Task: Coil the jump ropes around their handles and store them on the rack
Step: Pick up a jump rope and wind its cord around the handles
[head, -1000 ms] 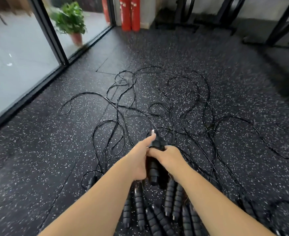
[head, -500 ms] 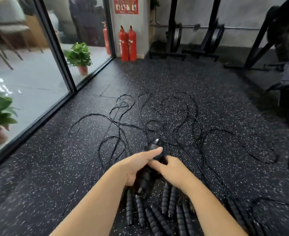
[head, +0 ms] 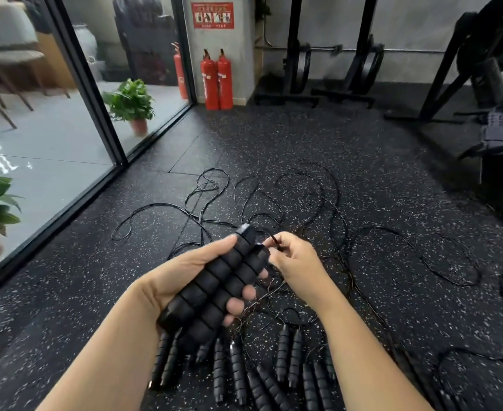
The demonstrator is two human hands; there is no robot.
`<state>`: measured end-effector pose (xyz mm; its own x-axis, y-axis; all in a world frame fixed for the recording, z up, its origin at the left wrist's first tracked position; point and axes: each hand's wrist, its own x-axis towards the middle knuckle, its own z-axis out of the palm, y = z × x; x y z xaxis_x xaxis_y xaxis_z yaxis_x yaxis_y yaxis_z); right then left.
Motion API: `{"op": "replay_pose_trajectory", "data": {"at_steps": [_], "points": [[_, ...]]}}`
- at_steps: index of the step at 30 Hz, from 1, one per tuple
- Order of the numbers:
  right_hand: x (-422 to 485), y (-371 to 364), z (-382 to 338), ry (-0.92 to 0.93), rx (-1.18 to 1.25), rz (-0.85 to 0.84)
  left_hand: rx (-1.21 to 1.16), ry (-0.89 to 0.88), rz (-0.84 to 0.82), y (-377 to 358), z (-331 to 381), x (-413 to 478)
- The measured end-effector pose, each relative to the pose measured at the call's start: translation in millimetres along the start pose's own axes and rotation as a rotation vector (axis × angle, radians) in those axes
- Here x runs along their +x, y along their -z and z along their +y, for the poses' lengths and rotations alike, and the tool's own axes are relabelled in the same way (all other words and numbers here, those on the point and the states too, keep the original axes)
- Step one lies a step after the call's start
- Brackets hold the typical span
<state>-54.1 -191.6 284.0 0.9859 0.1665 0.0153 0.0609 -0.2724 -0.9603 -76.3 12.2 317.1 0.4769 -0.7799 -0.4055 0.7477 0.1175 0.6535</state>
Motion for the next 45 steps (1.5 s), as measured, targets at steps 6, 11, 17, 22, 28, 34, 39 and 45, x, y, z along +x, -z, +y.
{"op": "replay_pose_trajectory", "data": {"at_steps": [6,11,17,22,28,34,39,45], "points": [[15.5,-0.3,42.3,-0.196,-0.072,-0.038,-0.314,-0.346,0.020,22.4,16.8,0.6],[15.0,2.7,82.9,-0.359,-0.441,-0.141,-0.546,-0.672,0.214,31.1,25.1,-1.5],[20.8,-0.1,61.7,-0.204,-0.316,0.023,-0.491,-0.615,0.460,32.9,17.4,12.2],[14.5,-22.5,28.5,-0.046,-0.261,-0.067,-0.262,-0.394,0.497,-3.8,-2.7,39.8],[-4.4,-16.9,-1.6,-0.032,-0.149,-0.197,-0.258,-0.430,0.419,-44.4,15.4,28.8],[-13.3,5.7,-14.0,-0.143,-0.510,-0.227,-0.351,-0.654,0.337,-87.2,73.9,-22.9],[-21.7,20.7,-25.5,-0.227,-0.650,-0.172,-0.347,-0.881,0.303,-120.9,115.9,-68.7],[-29.3,36.3,-71.4,-0.211,-0.286,0.064,-0.404,-0.928,0.430,-131.6,123.4,-99.1]]}}
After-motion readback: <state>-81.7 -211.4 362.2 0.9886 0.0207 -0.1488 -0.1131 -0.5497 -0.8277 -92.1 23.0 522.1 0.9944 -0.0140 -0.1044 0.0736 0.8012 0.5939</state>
